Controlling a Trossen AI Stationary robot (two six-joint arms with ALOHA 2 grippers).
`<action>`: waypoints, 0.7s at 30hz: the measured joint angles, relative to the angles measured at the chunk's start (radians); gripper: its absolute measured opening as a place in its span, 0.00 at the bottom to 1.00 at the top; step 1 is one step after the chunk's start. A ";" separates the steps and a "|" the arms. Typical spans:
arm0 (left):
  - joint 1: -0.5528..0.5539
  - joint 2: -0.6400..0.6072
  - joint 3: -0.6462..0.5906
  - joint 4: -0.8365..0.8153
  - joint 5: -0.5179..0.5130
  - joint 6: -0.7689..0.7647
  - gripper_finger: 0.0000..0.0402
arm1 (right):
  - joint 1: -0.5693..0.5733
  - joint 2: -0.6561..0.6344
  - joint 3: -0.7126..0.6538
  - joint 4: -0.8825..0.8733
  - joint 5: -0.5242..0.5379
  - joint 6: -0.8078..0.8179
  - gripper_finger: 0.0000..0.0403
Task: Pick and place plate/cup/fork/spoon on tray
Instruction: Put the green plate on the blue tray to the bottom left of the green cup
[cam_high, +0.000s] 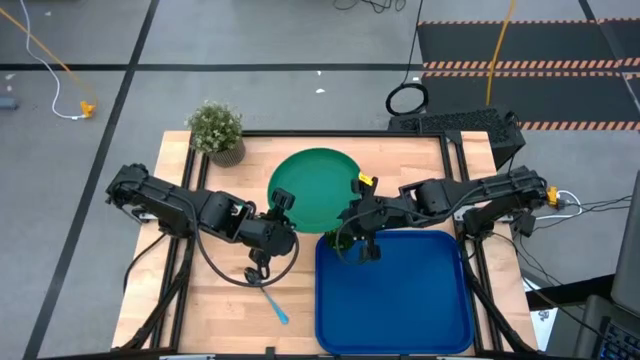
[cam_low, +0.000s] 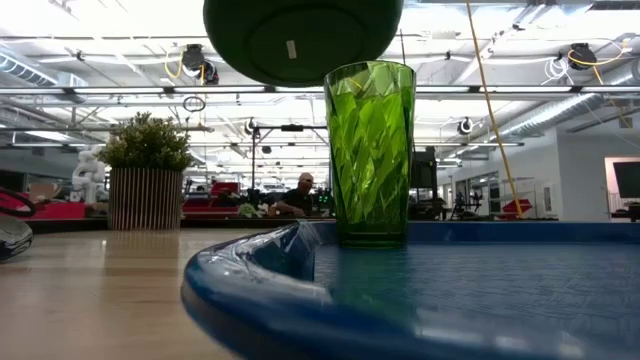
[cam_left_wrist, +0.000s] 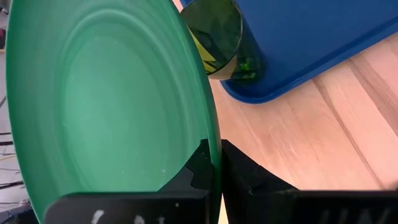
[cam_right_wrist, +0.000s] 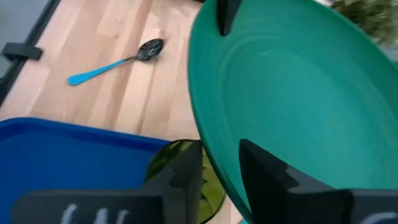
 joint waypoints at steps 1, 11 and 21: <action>0.000 0.000 -0.001 0.005 0.002 0.000 0.02 | 0.000 0.003 0.000 -0.001 -0.008 -0.001 0.19; 0.002 0.000 -0.001 0.030 -0.034 0.011 0.05 | 0.001 0.008 0.000 -0.007 -0.050 0.008 0.05; -0.010 0.000 -0.001 0.056 -0.184 -0.076 0.29 | 0.002 0.007 0.000 0.007 -0.042 0.056 0.02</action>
